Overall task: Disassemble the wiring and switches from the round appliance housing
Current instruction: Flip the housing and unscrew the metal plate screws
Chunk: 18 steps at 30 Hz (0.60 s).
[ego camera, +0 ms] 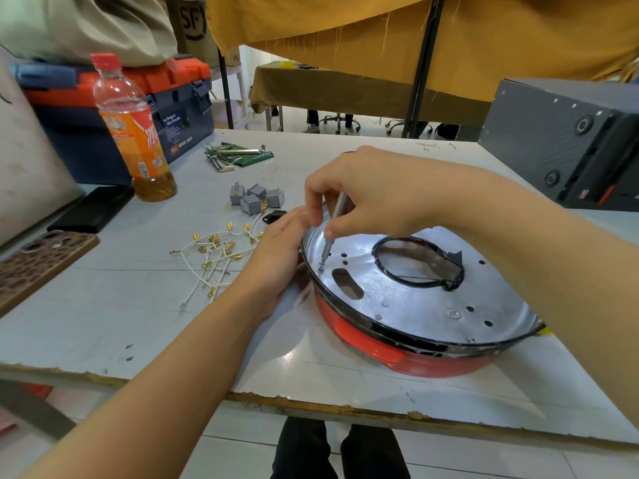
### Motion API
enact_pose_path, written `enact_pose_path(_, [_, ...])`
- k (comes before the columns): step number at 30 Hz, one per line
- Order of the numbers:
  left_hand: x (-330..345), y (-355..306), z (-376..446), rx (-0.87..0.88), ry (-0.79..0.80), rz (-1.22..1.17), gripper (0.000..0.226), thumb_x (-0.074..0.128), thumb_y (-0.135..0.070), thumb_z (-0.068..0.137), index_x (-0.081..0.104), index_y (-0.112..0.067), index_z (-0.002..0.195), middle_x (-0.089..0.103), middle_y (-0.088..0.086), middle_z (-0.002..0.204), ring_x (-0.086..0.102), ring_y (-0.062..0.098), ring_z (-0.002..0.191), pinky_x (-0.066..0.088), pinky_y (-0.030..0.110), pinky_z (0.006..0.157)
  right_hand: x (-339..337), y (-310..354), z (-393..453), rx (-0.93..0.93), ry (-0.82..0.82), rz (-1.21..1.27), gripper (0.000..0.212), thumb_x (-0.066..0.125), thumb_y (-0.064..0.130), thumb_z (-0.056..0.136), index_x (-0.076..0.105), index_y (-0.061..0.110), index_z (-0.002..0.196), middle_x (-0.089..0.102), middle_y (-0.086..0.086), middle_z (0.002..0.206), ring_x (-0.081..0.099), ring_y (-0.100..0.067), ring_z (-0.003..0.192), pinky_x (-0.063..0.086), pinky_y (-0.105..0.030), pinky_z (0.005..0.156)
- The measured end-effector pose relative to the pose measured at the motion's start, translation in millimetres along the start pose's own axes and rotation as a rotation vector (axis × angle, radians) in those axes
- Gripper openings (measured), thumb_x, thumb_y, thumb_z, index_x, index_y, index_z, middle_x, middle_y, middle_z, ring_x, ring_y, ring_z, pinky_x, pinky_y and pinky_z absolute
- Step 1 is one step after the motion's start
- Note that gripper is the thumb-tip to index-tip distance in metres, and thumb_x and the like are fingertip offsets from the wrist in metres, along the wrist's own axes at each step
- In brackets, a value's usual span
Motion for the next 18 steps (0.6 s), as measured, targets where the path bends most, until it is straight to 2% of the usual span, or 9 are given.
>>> enact_pose_path(2, [1.1,-2.0,-1.5,0.006,0.005,-0.012,0.032,0.047,-0.015,0.092,0.068,-0.022,0.067,0.061,0.001,0.06,0.058,0.013,0.053,0.045,0.025,0.049,0.7,0.1,-0.3,0.013,-0.003,0.0,0.007,0.067,0.027,0.087,0.063,0.023,0.088,0.051,0.016,0.073,0.049,-0.001,0.066,0.037,-0.02,0.059])
enact_pose_path(4, [-1.1,-4.0,-1.8,0.04,-0.037,0.124,0.024,0.047,-0.017,0.094,0.07,-0.017,0.088,0.069,0.007,0.076,0.065,0.015,0.067,0.051,0.026,0.056,2.0,0.8,0.3,0.037,-0.004,0.019,0.013,0.063,0.033,0.09,0.064,0.02,0.089,0.062,0.009,0.066,0.058,-0.003,0.068,0.043,-0.024,0.063])
enact_pose_path(6, [-7.0,-6.1,-1.1,0.096,-0.134,0.259,0.019,0.049,-0.018,0.095,0.066,-0.015,0.103,0.071,0.004,0.091,0.067,0.008,0.077,0.053,0.02,0.063,2.2,1.8,0.5,0.054,-0.006,0.021,0.02,0.058,0.036,0.093,0.064,0.018,0.087,0.064,0.004,0.056,0.064,-0.011,0.073,0.049,-0.029,0.07])
enact_pose_path(8, [-9.4,-11.3,-1.7,0.187,-0.203,0.369,0.012,0.054,-0.018,0.094,0.066,-0.019,0.096,0.069,-0.002,0.088,0.064,-0.001,0.074,0.048,0.011,0.062,1.8,3.2,0.1,0.054,-0.019,0.016,0.021,0.056,0.032,0.094,0.064,0.015,0.086,0.059,0.006,0.049,0.067,-0.014,0.072,0.051,-0.028,0.072])
enact_pose_path(11, [-9.7,-25.4,-3.1,0.326,-0.248,0.647,0.012,0.061,-0.015,0.088,0.065,-0.023,0.081,0.062,-0.003,0.086,0.054,-0.009,0.067,0.039,0.005,0.061,-0.1,6.9,-1.3,0.038,-0.015,0.016,0.015,0.059,0.027,0.094,0.064,0.015,0.085,0.052,0.011,0.049,0.065,-0.014,0.07,0.044,-0.021,0.064])
enact_pose_path(13, [-8.9,-38.9,-3.6,0.321,-0.187,0.8,0.014,0.066,-0.017,0.084,0.065,-0.027,0.075,0.059,-0.004,0.091,0.054,-0.007,0.072,0.04,0.007,0.066,-1.2,9.7,-3.0,0.026,-0.015,0.004,0.01,0.061,0.023,0.092,0.063,0.018,0.083,0.048,0.015,0.054,0.059,-0.013,0.074,0.042,-0.021,0.064])
enact_pose_path(16, [-3.7,-59.2,-7.8,0.176,0.111,0.986,0.018,0.069,-0.02,0.081,0.071,-0.035,0.071,0.061,-0.012,0.097,0.058,-0.003,0.085,0.045,0.014,0.076,-2.7,11.9,-5.1,0.013,0.012,0.0,0.007,0.063,0.02,0.09,0.06,0.021,0.084,0.047,0.017,0.068,0.049,-0.003,0.069,0.039,-0.021,0.062])
enact_pose_path(18, [-2.5,-68.6,-10.1,0.083,0.26,1.132,0.011,0.069,-0.024,0.081,0.074,-0.034,0.079,0.063,-0.016,0.101,0.057,-0.004,0.093,0.041,0.009,0.079,-3.3,10.9,-6.2,0.012,0.045,0.007,0.007,0.064,0.02,0.089,0.059,0.022,0.085,0.048,0.016,0.075,0.048,-0.003,0.072,0.038,-0.018,0.06])
Point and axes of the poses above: each hand's wrist, its own z-axis towards the middle knuckle, its own x-axis out of the palm, y = z × x, the point moved 3 cm from there along z, towards the middle knuckle
